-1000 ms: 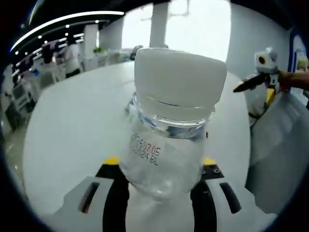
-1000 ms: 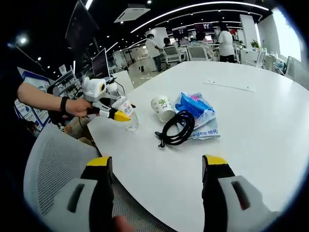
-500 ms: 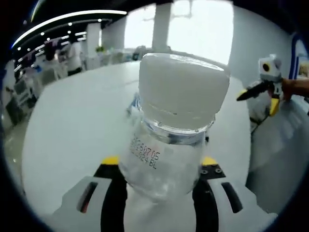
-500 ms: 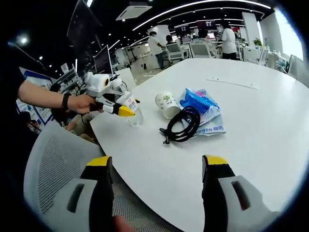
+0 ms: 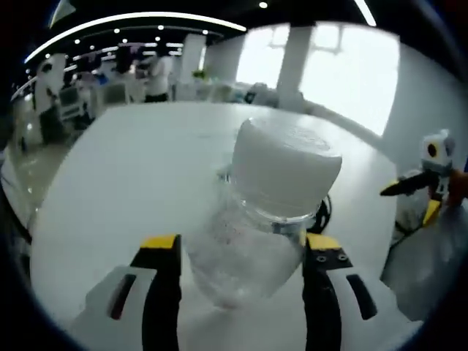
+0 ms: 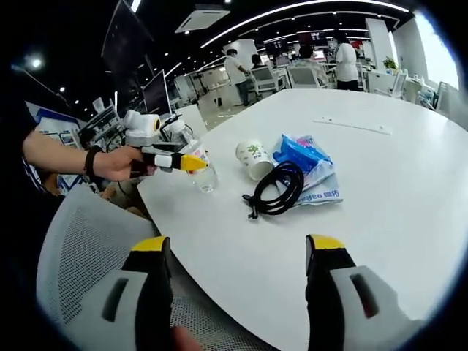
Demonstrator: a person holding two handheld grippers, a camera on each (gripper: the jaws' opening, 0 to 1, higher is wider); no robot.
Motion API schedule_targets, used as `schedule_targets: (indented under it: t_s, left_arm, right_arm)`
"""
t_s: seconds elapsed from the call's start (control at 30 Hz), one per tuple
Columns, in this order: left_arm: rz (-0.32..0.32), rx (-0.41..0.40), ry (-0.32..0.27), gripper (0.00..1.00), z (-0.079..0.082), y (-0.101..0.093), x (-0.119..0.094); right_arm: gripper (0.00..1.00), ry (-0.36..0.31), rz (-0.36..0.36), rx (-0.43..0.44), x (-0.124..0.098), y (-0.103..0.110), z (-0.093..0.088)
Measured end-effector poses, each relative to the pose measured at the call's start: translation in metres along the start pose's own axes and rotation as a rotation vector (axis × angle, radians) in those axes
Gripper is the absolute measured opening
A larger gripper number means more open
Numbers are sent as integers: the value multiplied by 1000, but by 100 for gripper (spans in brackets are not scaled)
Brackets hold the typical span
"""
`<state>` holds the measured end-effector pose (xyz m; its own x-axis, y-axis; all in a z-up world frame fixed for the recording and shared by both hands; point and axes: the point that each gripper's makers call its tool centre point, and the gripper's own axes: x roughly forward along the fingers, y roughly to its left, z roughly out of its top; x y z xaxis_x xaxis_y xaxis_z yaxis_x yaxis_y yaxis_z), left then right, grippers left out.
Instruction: Arrange the tabletop items into an orderly group along one side of the table until the central work area is clear of visible clutter.
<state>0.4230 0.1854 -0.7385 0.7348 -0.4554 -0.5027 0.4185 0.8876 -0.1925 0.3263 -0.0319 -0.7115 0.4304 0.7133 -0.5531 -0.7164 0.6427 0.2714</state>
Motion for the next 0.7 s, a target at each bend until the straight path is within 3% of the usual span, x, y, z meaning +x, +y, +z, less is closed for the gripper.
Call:
schedule_targets:
  t_s: [0.17,0.2,0.27,0.47,0.63,0.7]
  left_arm:
    - [152,-65,-16,68,2,13,-5]
    - [180,-128,-28,68,1,13,-7]
    - [233,-148,-22,69,-3,19,-11]
    - [294,-129,-5,72,-11,13,-12]
    - [398,-237,-3,73,-25,23,-15]
    - [411,-225,-2,73,-26,20,-15]
  right_arm:
    - [74,-2,3,2,0,1,0]
    - [74,-2,4,1,0,1,0]
    - [74,0,6,-3,0,2,0]
    - [74,-2,6,1,0,1,0]
    - [74,-1,8,0,0,2,-1]
    - [74,-1,7,1,0,2,-1]
